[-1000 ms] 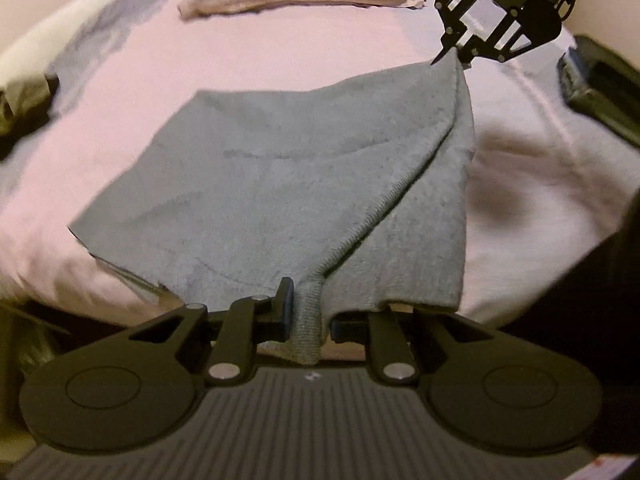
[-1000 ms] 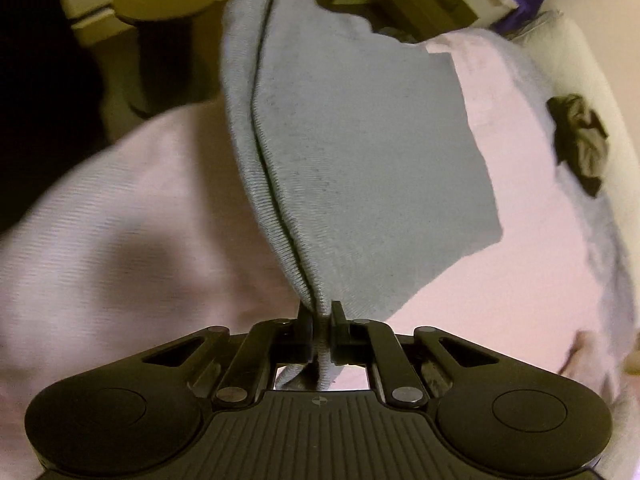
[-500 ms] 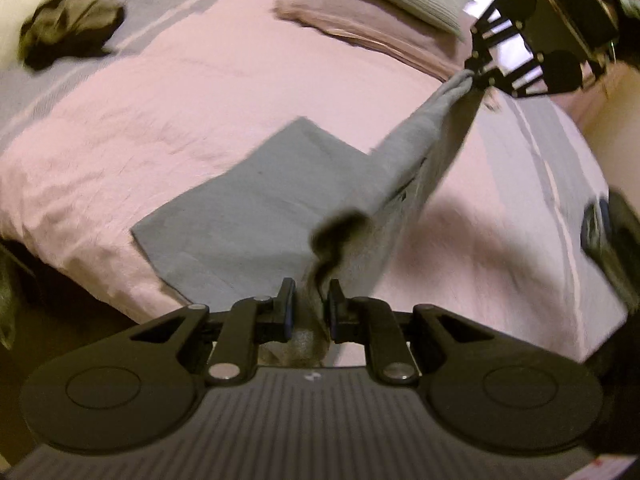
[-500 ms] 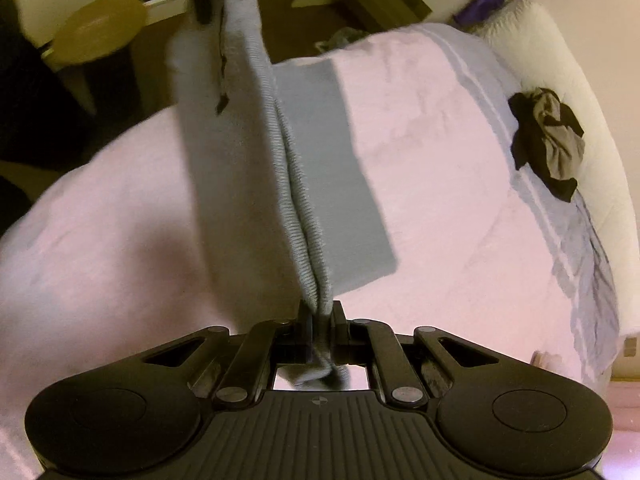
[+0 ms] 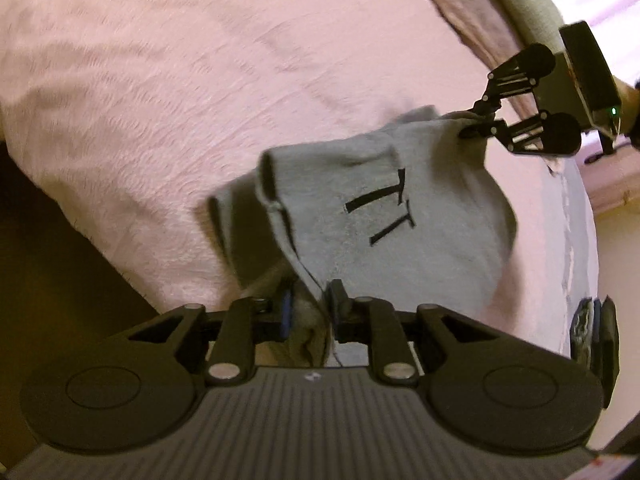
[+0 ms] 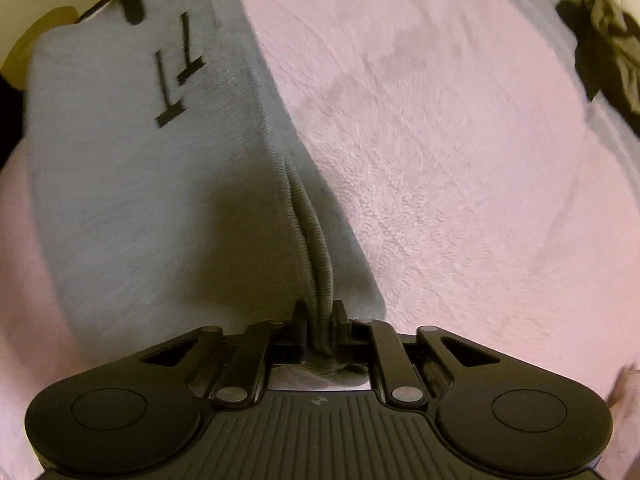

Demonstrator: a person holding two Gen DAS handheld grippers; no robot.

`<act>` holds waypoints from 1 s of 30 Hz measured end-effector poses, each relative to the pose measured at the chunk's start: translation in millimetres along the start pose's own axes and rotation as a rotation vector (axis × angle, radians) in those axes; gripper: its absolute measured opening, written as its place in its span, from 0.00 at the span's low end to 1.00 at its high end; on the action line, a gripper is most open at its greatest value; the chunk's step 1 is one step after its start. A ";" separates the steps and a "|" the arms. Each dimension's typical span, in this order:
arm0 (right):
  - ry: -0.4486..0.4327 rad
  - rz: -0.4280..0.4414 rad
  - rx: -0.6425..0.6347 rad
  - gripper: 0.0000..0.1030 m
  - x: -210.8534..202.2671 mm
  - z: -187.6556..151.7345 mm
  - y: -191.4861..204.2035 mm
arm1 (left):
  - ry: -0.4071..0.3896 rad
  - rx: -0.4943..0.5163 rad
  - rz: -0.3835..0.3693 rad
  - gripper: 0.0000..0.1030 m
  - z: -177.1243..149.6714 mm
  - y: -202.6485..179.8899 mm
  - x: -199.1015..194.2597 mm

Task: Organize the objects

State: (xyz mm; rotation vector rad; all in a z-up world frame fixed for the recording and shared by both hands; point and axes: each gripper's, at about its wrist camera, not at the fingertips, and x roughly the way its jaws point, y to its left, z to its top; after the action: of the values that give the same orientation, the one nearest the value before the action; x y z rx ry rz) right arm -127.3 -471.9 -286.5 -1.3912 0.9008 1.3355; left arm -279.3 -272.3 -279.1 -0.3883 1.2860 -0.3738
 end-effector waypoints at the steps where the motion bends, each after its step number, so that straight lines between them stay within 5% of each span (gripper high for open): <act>1: -0.008 -0.022 0.025 0.29 1.1 1.4 -2.0 | 0.002 -0.014 -0.004 0.17 0.8 4.0 2.0; 7: -0.130 -0.043 0.507 0.37 -26.7 -31.6 -40.1 | -0.013 -0.013 -0.006 0.15 -2.8 2.9 -5.5; 12: -0.214 0.053 0.885 0.42 -34.4 -86.3 -31.9 | -0.023 -0.005 0.012 0.14 -6.1 0.2 -4.1; 15: -0.274 0.099 1.036 0.42 -24.5 -102.0 -31.1 | -0.021 0.010 0.026 0.13 -2.9 -2.6 -0.7; 16: -0.293 0.105 1.083 0.30 -22.1 -106.1 -32.0 | -0.023 0.015 0.030 0.13 -2.4 -3.7 0.3; 18: -0.318 0.135 1.128 0.12 -18.1 -106.1 -35.9 | -0.030 0.009 0.036 0.13 -3.7 -5.0 -2.3; 20: -0.296 0.104 1.092 0.12 -15.6 -95.8 -33.3 | -0.035 0.007 0.042 0.13 -6.2 -5.8 -5.1; 25: -0.254 0.052 1.076 0.21 -11.7 -94.5 -33.3 | -0.012 0.032 0.079 0.14 -0.1 -7.5 8.7; 30: -0.240 -0.116 1.066 0.31 -59.0 -100.9 -13.7 | -0.009 0.023 0.110 0.22 -1.3 -1.4 -9.2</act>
State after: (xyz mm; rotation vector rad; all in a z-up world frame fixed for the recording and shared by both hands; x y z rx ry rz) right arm -94.5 -571.8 -233.6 -0.4313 1.0965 0.6905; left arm -282.8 -269.2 -271.0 -0.2980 1.2872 -0.2936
